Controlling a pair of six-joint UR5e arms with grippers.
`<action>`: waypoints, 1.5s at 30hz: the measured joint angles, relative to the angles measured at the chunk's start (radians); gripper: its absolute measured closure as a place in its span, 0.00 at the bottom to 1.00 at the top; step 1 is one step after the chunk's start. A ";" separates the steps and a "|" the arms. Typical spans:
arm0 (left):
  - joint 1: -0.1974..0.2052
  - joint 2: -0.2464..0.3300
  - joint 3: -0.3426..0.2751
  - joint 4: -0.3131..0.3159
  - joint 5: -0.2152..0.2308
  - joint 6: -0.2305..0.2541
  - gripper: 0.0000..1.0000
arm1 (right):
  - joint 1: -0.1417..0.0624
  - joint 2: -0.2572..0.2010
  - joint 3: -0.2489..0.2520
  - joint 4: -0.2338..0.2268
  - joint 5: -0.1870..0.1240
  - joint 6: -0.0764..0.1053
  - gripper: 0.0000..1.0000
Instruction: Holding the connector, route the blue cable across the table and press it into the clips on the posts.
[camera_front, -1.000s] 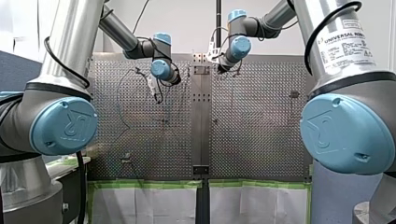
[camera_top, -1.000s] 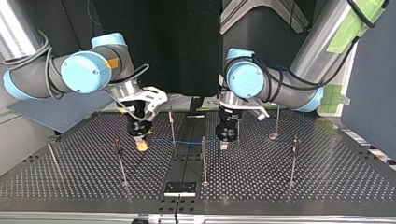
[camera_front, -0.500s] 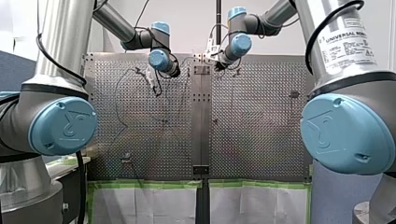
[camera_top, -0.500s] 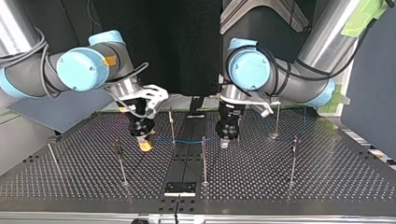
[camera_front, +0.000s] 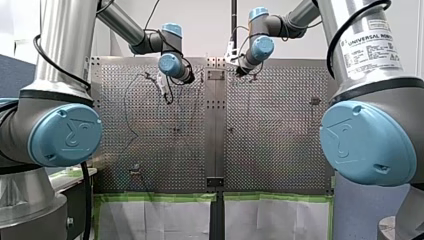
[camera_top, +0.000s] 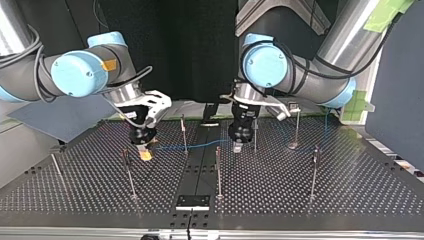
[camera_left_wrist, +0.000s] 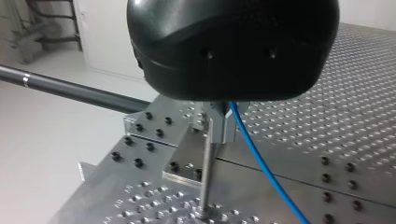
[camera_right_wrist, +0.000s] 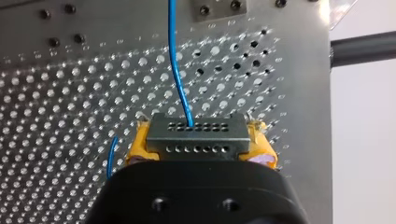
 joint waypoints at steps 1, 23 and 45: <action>0.002 -0.001 0.000 0.008 0.005 -0.003 1.00 | -0.003 0.001 0.002 0.000 0.001 -0.001 1.00; 0.046 -0.117 0.105 0.065 0.081 -0.018 1.00 | -0.051 0.040 0.005 -0.011 0.000 -0.005 1.00; 0.085 -0.183 0.149 0.035 0.096 -0.051 0.28 | -0.068 0.042 0.005 -0.014 -0.005 -0.011 1.00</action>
